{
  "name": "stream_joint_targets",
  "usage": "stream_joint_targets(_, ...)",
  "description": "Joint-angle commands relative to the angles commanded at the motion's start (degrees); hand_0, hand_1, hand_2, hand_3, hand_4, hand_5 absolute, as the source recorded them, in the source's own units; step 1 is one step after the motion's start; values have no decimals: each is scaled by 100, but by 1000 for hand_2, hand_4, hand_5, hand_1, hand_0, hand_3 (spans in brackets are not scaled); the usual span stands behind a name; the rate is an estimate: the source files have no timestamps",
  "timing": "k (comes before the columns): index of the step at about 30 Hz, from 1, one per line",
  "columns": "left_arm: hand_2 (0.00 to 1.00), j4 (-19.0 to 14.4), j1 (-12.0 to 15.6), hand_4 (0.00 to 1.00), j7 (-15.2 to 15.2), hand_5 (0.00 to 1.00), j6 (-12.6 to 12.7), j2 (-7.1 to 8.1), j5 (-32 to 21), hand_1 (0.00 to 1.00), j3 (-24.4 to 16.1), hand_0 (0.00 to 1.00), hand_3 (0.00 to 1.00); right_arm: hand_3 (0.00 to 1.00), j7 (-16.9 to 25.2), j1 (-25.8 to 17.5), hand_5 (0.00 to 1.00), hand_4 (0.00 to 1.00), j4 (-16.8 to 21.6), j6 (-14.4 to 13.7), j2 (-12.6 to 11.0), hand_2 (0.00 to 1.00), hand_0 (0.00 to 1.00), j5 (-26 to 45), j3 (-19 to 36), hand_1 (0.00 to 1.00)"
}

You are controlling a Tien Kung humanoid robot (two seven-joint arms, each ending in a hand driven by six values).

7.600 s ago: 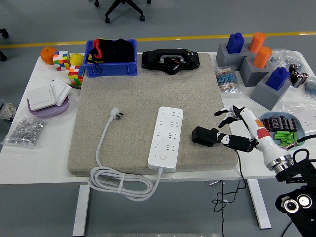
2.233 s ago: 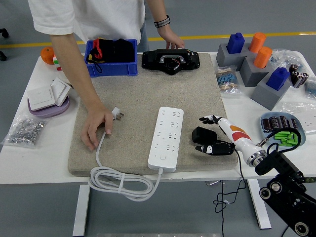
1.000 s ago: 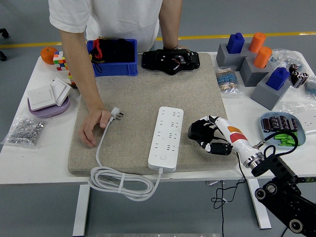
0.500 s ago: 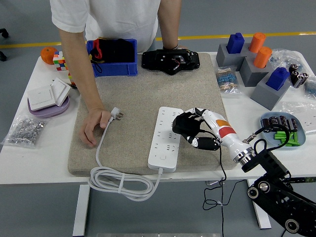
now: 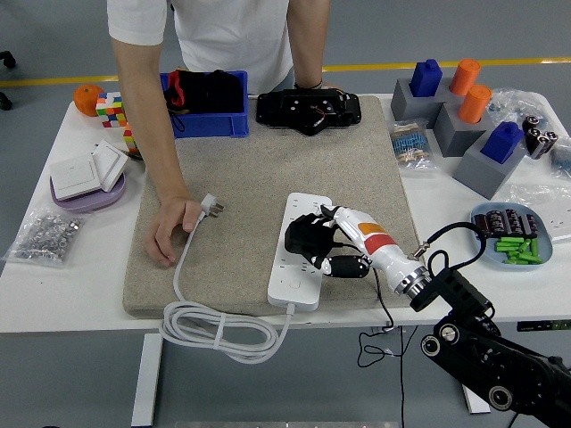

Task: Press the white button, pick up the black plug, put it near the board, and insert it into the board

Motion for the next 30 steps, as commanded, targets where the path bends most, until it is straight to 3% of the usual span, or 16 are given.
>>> stream_joint_targets(30,666,0,32,652,2,542,-2,-4,10,710,-14,774,734,526,105,129,2,619,-500,24,78,349,353,-583,156,253)
